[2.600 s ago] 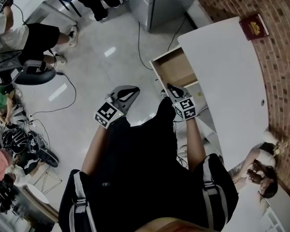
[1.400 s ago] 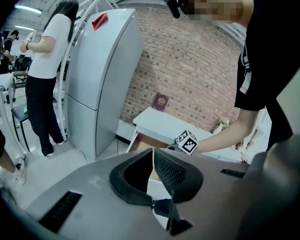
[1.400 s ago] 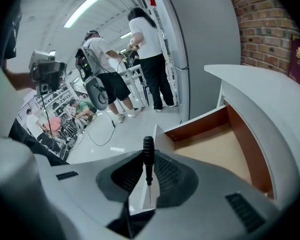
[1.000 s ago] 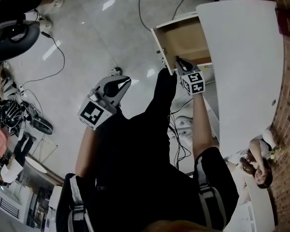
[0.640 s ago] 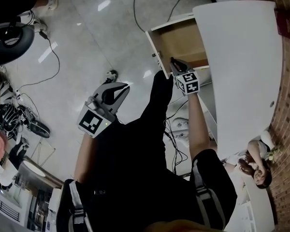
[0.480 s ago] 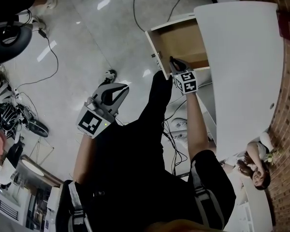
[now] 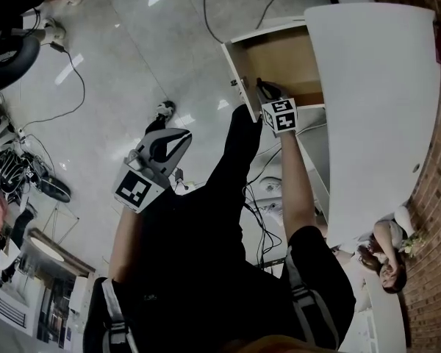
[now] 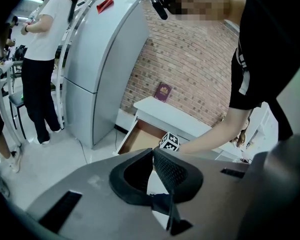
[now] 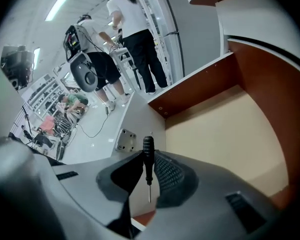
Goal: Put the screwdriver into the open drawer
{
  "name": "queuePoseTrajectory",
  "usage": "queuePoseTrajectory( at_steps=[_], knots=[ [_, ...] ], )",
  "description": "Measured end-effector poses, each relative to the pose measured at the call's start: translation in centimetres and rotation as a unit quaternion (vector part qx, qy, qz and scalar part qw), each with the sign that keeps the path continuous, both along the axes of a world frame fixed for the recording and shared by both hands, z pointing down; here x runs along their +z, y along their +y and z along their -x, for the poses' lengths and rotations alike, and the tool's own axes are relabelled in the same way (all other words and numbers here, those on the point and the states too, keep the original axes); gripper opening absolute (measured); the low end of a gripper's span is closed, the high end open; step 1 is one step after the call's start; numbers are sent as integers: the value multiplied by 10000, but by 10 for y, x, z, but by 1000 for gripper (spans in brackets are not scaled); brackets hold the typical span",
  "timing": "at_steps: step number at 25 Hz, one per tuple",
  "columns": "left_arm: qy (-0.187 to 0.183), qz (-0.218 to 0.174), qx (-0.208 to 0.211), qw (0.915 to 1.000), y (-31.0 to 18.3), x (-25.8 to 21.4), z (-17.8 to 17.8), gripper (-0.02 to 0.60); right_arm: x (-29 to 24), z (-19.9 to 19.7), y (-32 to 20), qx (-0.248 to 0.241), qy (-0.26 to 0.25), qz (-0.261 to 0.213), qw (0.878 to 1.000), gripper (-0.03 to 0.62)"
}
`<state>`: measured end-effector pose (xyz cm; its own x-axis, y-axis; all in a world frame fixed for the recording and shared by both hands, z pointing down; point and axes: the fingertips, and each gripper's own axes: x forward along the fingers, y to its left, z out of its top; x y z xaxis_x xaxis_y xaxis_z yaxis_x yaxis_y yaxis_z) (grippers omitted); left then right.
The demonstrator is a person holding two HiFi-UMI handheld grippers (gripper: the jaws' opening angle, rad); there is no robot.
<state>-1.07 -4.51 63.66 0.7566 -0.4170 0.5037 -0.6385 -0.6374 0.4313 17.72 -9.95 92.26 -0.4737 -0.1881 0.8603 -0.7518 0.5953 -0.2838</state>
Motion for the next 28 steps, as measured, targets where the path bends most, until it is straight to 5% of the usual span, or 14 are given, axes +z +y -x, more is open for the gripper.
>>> queuePoseTrajectory(
  at_steps=[28],
  knots=[
    [65, 309, -126, 9994, 7, 29, -9, 21, 91, 1, -11, -736, 1008, 315, 9917, 124]
  ],
)
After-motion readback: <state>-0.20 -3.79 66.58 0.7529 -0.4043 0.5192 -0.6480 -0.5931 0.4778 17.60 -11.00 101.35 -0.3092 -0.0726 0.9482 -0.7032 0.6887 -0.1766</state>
